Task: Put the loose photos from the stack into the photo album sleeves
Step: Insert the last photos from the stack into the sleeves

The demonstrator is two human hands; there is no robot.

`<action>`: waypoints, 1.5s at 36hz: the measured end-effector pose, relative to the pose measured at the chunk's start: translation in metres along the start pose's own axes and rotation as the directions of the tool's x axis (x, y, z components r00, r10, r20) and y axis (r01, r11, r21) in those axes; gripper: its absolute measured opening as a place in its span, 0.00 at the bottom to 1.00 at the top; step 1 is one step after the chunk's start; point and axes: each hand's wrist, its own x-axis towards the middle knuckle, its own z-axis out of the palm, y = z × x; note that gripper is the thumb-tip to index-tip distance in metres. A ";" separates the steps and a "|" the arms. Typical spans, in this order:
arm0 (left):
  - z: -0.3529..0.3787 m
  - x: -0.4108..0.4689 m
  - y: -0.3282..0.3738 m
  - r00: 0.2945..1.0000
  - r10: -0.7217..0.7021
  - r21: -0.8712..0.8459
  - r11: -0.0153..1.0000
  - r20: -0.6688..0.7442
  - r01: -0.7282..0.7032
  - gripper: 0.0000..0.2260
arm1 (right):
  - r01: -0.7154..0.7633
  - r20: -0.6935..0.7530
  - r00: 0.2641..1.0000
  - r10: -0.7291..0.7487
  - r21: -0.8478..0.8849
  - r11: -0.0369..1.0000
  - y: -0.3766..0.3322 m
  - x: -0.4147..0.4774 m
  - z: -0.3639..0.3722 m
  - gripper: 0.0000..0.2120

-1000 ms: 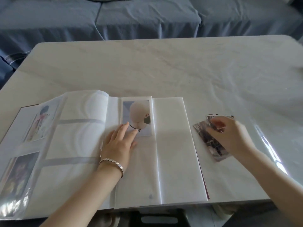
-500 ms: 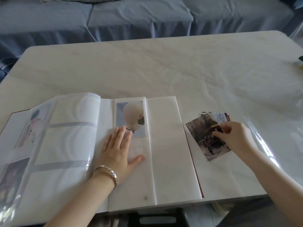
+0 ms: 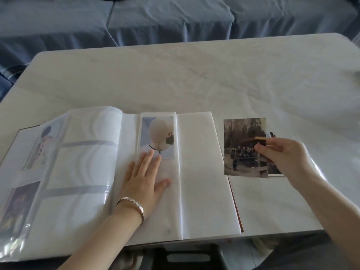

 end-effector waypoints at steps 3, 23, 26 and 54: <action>0.001 -0.001 -0.001 1.000 0.010 0.014 1.000 -0.013 -0.010 0.28 | 0.034 0.039 0.999 -0.035 0.031 0.999 -0.004 -0.017 0.018 0.09; 0.007 -0.003 -0.002 0.996 0.052 -0.042 0.998 -0.068 -0.055 0.25 | 0.213 0.150 0.971 -0.188 -0.178 0.961 -0.004 -0.075 0.092 0.06; 0.007 -0.004 -0.003 0.996 0.059 -0.035 0.998 -0.071 -0.061 0.25 | 0.217 0.128 0.972 -0.196 -0.186 0.958 -0.004 -0.074 0.091 0.07; 0.006 -0.003 -0.002 1.000 0.015 -0.020 1.000 0.006 -0.015 0.25 | 0.088 0.246 0.968 -0.047 -0.156 0.984 0.004 -0.081 0.099 0.04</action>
